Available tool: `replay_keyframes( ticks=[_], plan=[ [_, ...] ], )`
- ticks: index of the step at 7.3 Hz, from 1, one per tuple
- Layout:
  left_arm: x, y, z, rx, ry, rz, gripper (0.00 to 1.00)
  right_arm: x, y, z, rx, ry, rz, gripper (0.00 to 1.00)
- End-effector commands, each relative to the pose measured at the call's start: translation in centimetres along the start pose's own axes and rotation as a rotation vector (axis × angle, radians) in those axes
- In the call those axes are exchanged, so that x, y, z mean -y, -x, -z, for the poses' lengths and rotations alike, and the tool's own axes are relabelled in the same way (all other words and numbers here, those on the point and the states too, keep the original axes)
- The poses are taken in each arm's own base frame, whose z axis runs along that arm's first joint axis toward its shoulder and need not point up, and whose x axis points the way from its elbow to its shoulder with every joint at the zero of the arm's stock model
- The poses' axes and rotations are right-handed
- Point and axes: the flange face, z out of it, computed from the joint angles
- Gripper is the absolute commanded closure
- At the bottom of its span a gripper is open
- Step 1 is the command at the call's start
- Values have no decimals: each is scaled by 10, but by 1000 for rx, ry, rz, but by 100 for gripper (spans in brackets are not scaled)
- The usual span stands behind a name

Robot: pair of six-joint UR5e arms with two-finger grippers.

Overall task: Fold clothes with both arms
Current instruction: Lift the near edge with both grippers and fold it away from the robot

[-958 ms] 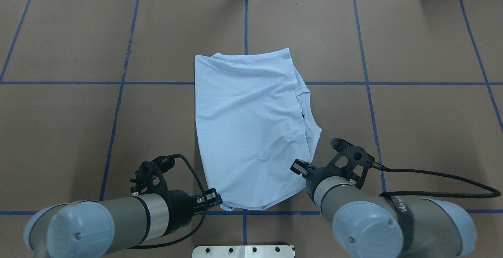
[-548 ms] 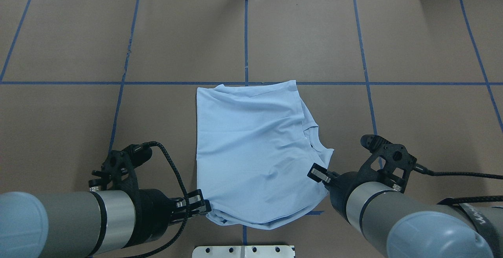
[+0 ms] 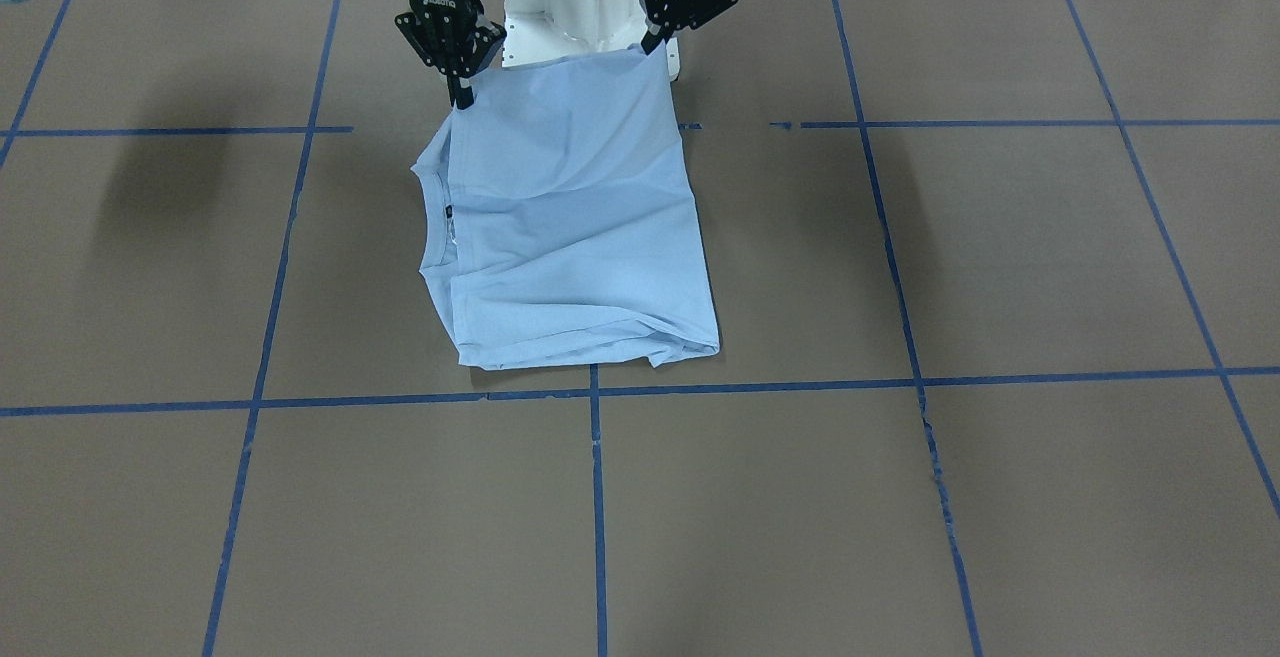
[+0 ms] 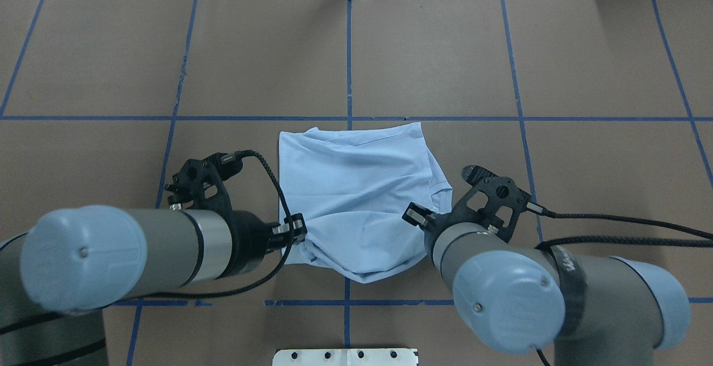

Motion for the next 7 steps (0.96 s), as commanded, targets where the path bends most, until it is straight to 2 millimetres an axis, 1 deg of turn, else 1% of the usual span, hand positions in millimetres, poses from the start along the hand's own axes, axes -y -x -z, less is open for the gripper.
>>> replay_keyframes(
  ticks=[1,2,3,4,5,6,7],
  plan=[
    [68,-1,-28,62,-113,-71,100,44,43,-53,3,0,-16,100],
    [91,-4,-40,88,-147,-82,100,70,60,-75,-4,-27,-10,100],
    [111,0,-68,114,-168,-73,100,81,71,-106,-36,-42,-14,100],
    [126,15,-111,121,-178,-72,100,91,84,-145,-36,-50,-25,100],
    [148,23,-141,134,-196,-107,100,102,85,-179,-40,-54,-3,100],
    [162,35,-160,154,-205,-121,100,104,92,-199,-44,-61,-6,100],
    [167,38,-175,170,-206,-138,100,104,89,-214,-69,-65,-1,100]
  ],
)
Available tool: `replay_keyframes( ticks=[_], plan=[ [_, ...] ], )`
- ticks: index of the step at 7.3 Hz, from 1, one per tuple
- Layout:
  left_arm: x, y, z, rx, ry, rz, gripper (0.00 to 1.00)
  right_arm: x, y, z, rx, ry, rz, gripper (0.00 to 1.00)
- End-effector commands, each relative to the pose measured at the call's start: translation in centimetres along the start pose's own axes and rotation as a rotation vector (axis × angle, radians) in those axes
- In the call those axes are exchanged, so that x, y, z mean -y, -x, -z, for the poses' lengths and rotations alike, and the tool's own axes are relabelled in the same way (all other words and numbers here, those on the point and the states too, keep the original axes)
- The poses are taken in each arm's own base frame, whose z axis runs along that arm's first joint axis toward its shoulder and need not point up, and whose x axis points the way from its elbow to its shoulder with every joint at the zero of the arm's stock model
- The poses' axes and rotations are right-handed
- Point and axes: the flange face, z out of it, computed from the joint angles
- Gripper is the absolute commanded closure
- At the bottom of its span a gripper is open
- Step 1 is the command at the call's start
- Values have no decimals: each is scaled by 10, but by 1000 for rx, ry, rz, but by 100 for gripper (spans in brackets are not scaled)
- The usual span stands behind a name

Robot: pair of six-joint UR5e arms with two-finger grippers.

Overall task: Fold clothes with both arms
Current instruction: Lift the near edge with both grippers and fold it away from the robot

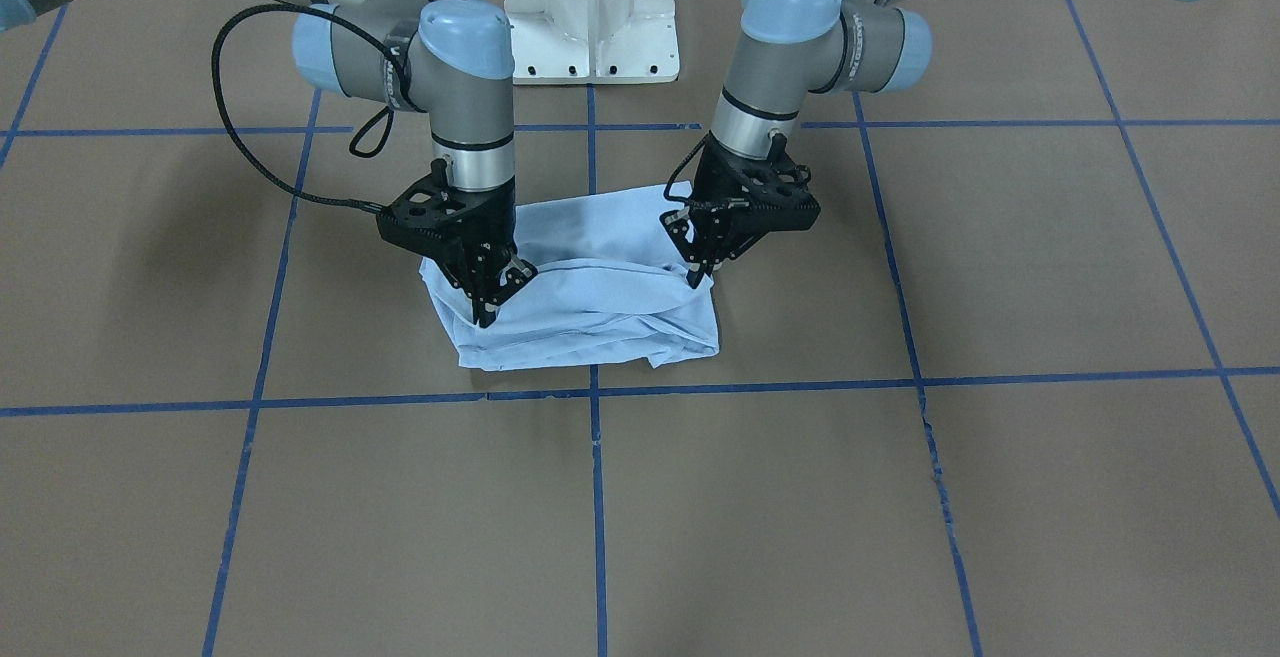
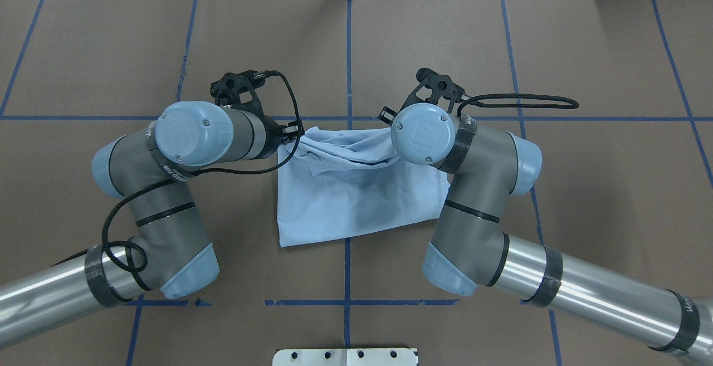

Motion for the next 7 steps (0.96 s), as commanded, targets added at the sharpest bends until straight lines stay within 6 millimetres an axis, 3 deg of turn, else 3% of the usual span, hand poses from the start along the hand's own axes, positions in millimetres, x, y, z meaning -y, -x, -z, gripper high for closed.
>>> replay_keyframes(
  ticks=[1,4,5,6,7],
  plan=[
    [7,7,-34,34,-6,-37,100,6,0,-25,-26,-10,7,100],
    [19,11,-34,41,-18,-56,100,16,2,-24,-24,-3,27,100],
    [20,10,-33,37,-18,-67,100,19,0,-26,-30,-5,71,42],
    [19,11,-32,10,-19,-105,1,18,3,-22,-20,-3,135,0],
    [24,8,-24,-30,-29,-175,0,26,5,-18,-13,-4,178,0]
  ],
)
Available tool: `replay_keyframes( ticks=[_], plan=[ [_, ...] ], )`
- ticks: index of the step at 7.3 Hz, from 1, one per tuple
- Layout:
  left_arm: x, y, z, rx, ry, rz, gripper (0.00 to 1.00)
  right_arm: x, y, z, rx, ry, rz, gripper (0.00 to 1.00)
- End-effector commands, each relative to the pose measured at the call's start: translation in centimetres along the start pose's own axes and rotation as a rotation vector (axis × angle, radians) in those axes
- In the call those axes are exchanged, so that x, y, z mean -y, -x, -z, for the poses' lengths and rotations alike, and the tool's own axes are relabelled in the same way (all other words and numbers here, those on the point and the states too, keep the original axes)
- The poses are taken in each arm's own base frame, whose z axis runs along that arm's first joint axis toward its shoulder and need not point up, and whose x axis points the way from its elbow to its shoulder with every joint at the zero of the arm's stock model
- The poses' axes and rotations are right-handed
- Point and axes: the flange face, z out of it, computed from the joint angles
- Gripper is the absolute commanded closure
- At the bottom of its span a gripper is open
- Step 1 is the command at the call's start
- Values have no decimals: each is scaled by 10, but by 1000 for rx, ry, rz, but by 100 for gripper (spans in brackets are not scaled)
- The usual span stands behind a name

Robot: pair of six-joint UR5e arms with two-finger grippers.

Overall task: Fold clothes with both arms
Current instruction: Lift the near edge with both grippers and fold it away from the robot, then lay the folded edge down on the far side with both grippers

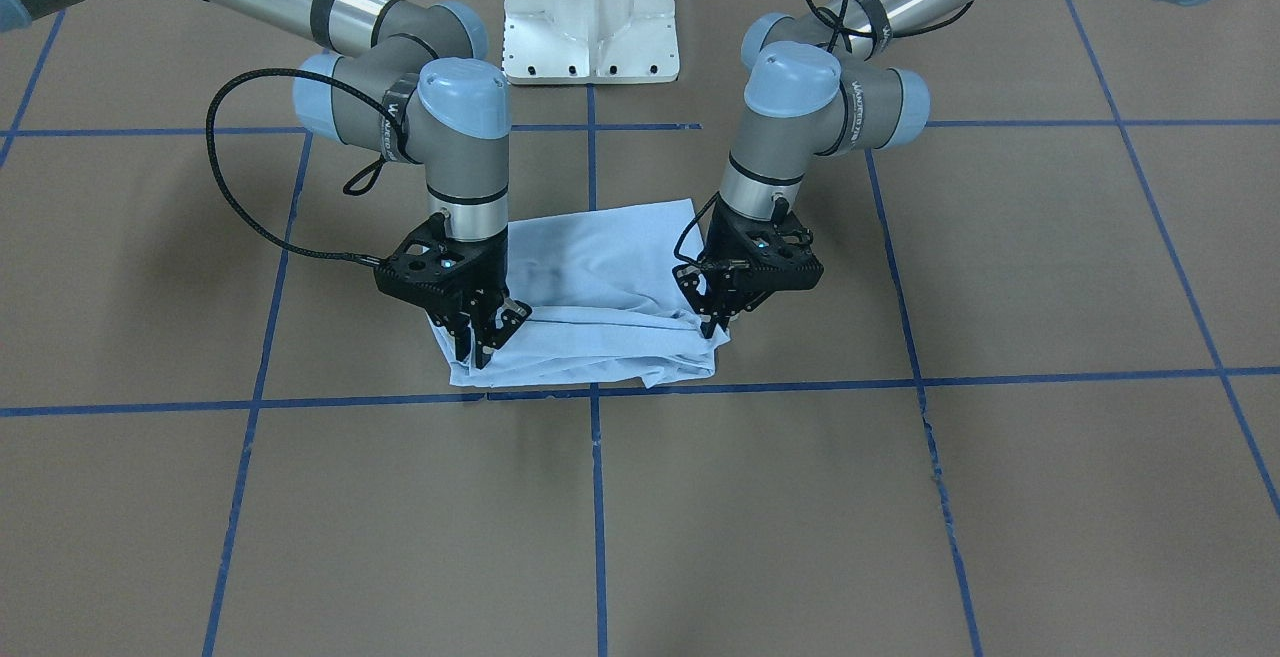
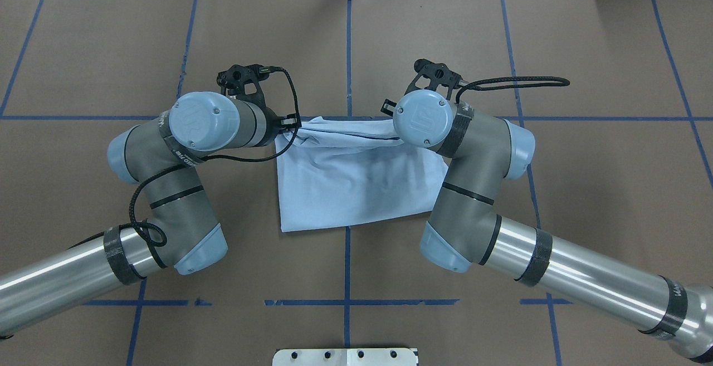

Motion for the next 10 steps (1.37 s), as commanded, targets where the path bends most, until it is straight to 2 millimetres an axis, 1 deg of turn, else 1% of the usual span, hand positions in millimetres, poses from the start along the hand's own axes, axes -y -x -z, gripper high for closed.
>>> replay_keyframes(
  ticks=[1,2,3,4,5,6,7,8,9,10],
  plan=[
    [14,3,9,-40,-25,-86,0,6,9,22,48,45,148,0],
    [18,4,11,-52,11,-81,0,3,14,45,89,75,188,0],
    [17,5,11,-57,26,-82,0,-8,17,54,111,76,242,0],
    [19,5,12,-58,24,-81,0,-51,18,50,110,78,331,0],
    [20,7,12,-55,24,-80,0,-70,20,47,101,27,433,0],
    [21,6,13,-57,22,-80,0,-75,16,43,92,22,465,0],
    [21,6,13,-58,23,-80,0,-77,14,34,73,9,478,0],
    [22,6,13,-58,22,-79,0,-75,16,17,35,-36,514,0],
    [23,5,17,-63,19,-79,0,-74,21,6,10,-46,522,0],
    [23,5,19,-68,18,-79,0,-71,19,-5,-12,-53,525,0]
  ],
)
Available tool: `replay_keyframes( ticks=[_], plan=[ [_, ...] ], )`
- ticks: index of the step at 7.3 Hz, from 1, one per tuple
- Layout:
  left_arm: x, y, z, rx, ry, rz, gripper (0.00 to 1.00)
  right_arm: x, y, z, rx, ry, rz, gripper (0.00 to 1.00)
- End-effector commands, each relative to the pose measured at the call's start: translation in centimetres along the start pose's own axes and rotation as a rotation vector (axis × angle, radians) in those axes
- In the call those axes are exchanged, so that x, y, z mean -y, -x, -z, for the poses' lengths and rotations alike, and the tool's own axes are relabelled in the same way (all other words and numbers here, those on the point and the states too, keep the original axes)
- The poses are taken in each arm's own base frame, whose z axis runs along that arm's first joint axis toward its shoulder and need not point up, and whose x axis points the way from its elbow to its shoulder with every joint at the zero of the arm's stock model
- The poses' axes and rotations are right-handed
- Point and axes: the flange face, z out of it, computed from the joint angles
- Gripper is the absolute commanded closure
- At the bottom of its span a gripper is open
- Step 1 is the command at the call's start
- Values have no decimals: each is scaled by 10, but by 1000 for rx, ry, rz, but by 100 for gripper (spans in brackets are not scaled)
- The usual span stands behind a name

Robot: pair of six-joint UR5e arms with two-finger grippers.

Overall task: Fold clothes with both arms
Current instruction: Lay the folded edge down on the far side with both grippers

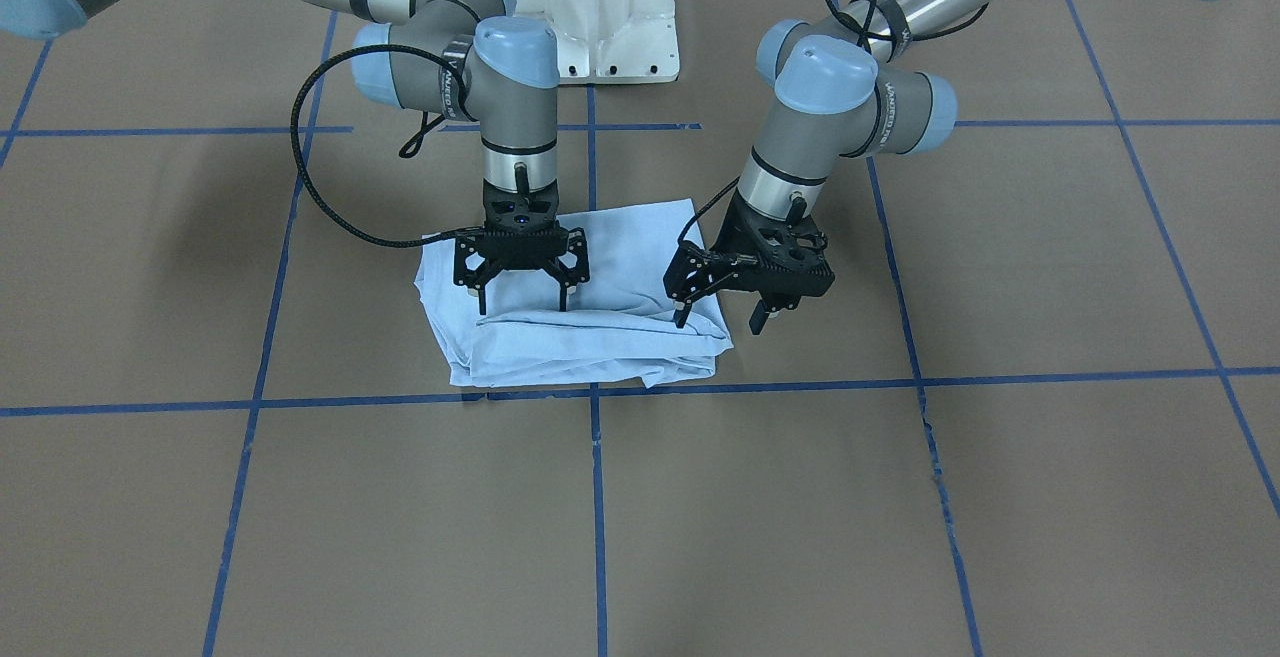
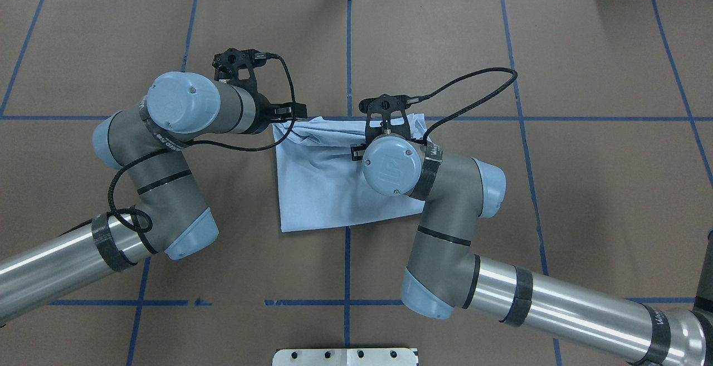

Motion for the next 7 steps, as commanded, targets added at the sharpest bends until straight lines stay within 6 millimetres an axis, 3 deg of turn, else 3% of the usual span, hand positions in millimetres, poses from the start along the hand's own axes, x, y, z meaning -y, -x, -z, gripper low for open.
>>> replay_keyframes(
  ticks=[1,2,5,7],
  plan=[
    [1,-1,4,-7,-3,0,0,11,-6,-18,-45,-12,25,0],
    [2,-1,5,-6,-4,1,0,27,-13,-20,-58,-24,26,0],
    [1,-2,4,-7,-3,0,0,95,-40,-72,-191,-32,17,0],
    [1,-1,4,-5,-2,0,0,150,-82,-71,-172,-11,-2,0]
  ],
)
